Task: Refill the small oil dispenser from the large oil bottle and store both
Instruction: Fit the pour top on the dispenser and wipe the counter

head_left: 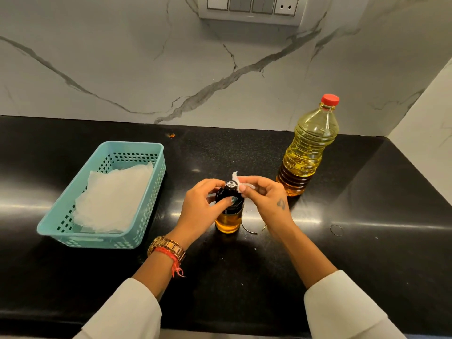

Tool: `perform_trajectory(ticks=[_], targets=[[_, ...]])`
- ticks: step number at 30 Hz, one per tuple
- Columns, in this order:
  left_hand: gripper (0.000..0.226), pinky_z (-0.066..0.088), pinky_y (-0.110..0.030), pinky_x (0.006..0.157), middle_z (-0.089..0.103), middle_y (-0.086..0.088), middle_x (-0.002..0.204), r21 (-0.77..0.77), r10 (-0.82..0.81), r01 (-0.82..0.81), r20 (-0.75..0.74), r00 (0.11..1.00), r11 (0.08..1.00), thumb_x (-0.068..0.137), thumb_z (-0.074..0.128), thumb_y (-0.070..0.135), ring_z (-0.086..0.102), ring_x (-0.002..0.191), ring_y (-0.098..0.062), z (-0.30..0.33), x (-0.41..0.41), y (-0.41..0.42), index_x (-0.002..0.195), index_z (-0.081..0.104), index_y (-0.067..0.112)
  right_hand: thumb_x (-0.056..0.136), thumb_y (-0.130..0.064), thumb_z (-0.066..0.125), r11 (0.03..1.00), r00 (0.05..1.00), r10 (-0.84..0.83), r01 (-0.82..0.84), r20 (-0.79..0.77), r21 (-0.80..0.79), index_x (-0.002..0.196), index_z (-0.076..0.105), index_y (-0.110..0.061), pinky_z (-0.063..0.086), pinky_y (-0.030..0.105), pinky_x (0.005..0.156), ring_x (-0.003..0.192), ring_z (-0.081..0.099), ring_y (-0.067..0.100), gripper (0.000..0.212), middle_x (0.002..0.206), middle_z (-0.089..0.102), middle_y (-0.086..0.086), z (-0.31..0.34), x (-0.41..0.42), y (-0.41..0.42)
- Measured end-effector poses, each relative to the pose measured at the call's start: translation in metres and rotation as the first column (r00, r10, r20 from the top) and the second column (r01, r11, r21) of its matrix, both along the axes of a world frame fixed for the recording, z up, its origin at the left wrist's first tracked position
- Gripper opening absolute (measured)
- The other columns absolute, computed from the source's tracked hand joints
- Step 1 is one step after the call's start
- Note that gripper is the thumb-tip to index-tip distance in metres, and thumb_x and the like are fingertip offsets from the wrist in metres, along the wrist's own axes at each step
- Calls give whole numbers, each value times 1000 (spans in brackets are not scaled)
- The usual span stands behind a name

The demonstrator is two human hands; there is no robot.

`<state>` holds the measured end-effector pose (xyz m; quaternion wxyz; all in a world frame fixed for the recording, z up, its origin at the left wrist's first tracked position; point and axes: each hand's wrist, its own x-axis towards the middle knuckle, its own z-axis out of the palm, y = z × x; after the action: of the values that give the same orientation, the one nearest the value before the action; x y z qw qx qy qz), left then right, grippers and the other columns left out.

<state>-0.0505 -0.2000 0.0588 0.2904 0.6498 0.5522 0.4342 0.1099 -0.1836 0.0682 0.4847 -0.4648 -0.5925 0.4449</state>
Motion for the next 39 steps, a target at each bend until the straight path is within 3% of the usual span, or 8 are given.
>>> perform_trajectory(ticks=[4,8,10,15,22,29,33,39], targets=[[29,50,-22,88,64,5,105,-28,-73,74,37,997,997,78,71,11,61,102,-8,2,-9,5,105,66,23,84,-11,65,995,996,94,-95,9,32,99,68,-29,54,29,84,98,66,13,24,103,71,-5,0,-3,-3],[30,48,-19,90,63,7,108,-40,-143,143,15,990,989,79,70,9,59,103,-3,5,-20,11,107,67,21,77,-14,73,958,950,-45,-46,308,284,92,69,-35,50,25,72,93,61,14,27,92,68,-11,-19,7,-9],[31,47,-18,90,62,7,109,-57,-163,162,-20,986,985,80,68,8,58,104,-2,8,-24,15,109,67,17,76,-13,73,945,931,-77,-46,357,323,90,69,-35,48,23,70,91,60,13,26,91,68,-12,-19,9,-5],[43,46,-19,93,59,2,119,-49,-96,92,-84,992,995,82,66,8,57,108,-6,11,-15,11,124,58,18,84,-14,65,999,1000,22,-23,14,32,96,70,-27,53,25,83,94,66,7,19,98,72,-5,10,0,10],[25,52,-25,78,59,7,95,93,191,-187,-47,980,978,74,75,19,59,90,-8,-2,9,-1,97,64,18,82,-11,68,987,999,5,-11,36,159,89,70,-33,54,33,82,94,66,11,23,97,71,-3,0,-7,2],[25,52,-31,85,61,5,99,52,15,-13,-40,999,999,76,72,11,60,95,-11,1,-3,10,100,66,14,78,-17,71,990,986,-7,-16,164,138,83,68,-38,53,36,82,93,64,12,22,89,71,-12,-12,3,5],[30,50,-26,90,60,2,105,-8,-99,99,-40,994,995,78,71,9,60,102,-12,5,-13,19,107,67,11,81,-8,68,1000,996,2,0,-88,25,91,70,-23,52,21,80,94,67,8,19,98,72,-6,2,1,13],[35,49,-22,90,65,5,105,-39,-136,135,-18,991,990,81,67,6,62,102,-6,10,-20,20,113,63,21,80,-12,70,998,1000,-4,4,-4,63,89,71,-28,54,23,82,90,68,7,18,93,72,-5,-8,-9,6]])
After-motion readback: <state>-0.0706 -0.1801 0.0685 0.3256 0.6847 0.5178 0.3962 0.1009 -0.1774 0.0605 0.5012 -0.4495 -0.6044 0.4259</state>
